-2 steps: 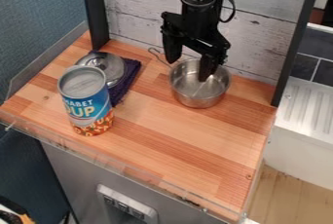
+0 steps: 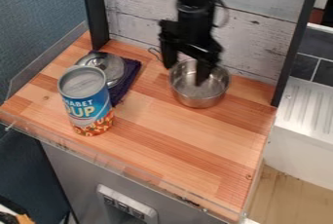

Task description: Move the can to the bottom right corner of the table

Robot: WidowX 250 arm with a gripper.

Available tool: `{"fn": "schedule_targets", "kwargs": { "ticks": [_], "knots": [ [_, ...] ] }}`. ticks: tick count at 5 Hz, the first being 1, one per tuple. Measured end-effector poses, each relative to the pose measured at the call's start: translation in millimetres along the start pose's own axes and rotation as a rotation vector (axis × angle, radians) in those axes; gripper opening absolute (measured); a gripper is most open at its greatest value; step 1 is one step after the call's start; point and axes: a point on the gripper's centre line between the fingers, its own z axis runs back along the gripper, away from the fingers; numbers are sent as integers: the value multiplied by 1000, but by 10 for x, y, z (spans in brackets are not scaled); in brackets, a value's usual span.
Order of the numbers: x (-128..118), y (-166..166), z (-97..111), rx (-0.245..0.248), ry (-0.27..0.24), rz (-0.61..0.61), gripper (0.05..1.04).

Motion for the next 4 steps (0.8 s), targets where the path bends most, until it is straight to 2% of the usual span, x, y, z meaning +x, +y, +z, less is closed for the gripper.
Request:
{"fn": "schedule_targets", "kwargs": {
  "ticks": [1, 2, 3, 4],
  "knots": [
    [-47, 588, 79, 6, -43, 141, 1001],
    [-200, 982, 92, 2, -60, 166, 1001],
    [-526, 1519, 24, -5, -26, 185, 1001],
    [-774, 1812, -115, -3, 60, 127, 1001]
  ]
}}
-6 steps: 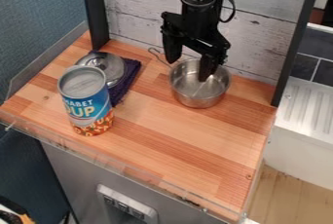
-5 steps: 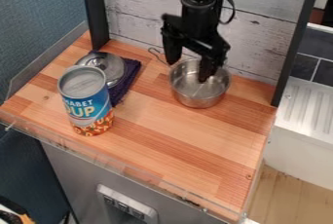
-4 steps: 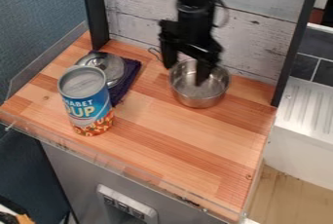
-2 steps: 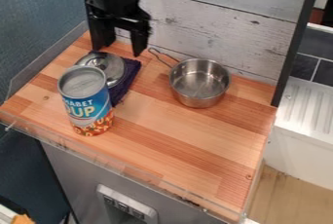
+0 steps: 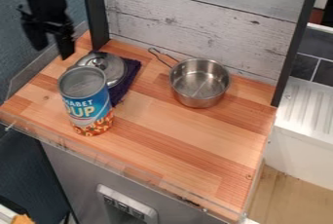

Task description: Move the can to the bottom right corner of the table

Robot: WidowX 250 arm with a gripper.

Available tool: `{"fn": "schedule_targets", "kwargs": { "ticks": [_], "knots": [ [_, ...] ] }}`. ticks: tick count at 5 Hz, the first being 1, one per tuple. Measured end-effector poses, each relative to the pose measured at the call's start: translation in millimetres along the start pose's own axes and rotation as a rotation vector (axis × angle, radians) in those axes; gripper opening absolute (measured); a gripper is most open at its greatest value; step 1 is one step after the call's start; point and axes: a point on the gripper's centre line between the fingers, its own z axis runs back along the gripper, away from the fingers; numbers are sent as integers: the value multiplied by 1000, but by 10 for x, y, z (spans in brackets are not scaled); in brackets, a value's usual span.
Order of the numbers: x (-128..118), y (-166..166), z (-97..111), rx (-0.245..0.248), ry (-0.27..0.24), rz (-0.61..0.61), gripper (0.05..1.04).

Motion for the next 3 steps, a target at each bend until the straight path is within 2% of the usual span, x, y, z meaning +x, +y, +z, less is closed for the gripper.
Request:
{"fn": "schedule_targets", "kwargs": {
  "ticks": [1, 2, 3],
  "knots": [
    [-150, 107, -41, -18, 17, -22, 1001],
    [-292, -16, -172, -58, 50, -42, 1001],
    [-318, -191, -117, -61, 20, -59, 1001]
  ]
}}
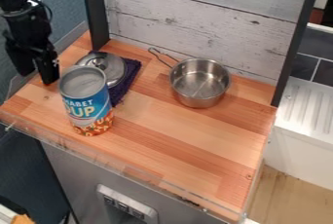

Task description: Move the can to the bottom right corner of the table

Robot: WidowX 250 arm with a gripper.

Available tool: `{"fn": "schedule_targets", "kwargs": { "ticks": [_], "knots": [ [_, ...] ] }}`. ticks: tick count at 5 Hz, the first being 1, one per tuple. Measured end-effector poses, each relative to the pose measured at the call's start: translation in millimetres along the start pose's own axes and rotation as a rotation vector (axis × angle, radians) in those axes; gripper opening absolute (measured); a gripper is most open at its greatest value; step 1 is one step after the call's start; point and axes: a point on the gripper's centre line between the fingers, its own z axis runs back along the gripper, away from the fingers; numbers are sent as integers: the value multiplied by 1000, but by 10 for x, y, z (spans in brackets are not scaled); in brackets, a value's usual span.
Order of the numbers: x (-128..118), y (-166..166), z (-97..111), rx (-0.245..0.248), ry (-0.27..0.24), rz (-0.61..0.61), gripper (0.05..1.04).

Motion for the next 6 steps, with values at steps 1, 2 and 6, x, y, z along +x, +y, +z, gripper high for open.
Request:
{"fn": "schedule_targets", "kwargs": {
  "ticks": [1, 2, 6],
  "knots": [
    [62, -351, -49, -22, -18, -32, 1001],
    [97, -688, 6, -6, -34, -77, 1001],
    [11, -2056, -116, -33, -14, -169, 1001]
  ]
}}
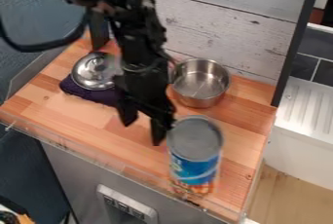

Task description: Move the can to the bottom right corner of the table

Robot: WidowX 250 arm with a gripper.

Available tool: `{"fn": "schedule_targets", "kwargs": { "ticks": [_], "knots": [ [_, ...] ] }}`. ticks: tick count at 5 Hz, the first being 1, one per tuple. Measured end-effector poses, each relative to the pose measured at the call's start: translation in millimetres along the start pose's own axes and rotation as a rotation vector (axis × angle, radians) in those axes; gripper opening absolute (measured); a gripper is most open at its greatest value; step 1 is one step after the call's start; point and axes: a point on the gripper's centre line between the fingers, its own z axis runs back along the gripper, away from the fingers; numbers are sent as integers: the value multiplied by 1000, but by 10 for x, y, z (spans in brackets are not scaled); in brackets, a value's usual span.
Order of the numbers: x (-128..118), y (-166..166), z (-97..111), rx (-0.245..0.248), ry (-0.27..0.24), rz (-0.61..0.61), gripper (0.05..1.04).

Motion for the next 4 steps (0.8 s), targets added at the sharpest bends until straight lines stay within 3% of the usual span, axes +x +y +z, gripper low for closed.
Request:
{"fn": "schedule_targets", "kwargs": {
  "ticks": [1, 2, 3, 4],
  "knots": [
    [33, -99, 2, 7, 1, -12, 1001],
    [29, -46, 40, 52, 11, -25, 1001],
    [62, -9, 321, 83, -70, -54, 1001],
    [34, 59, 429, 100, -92, -57, 1001]
  ]
}}
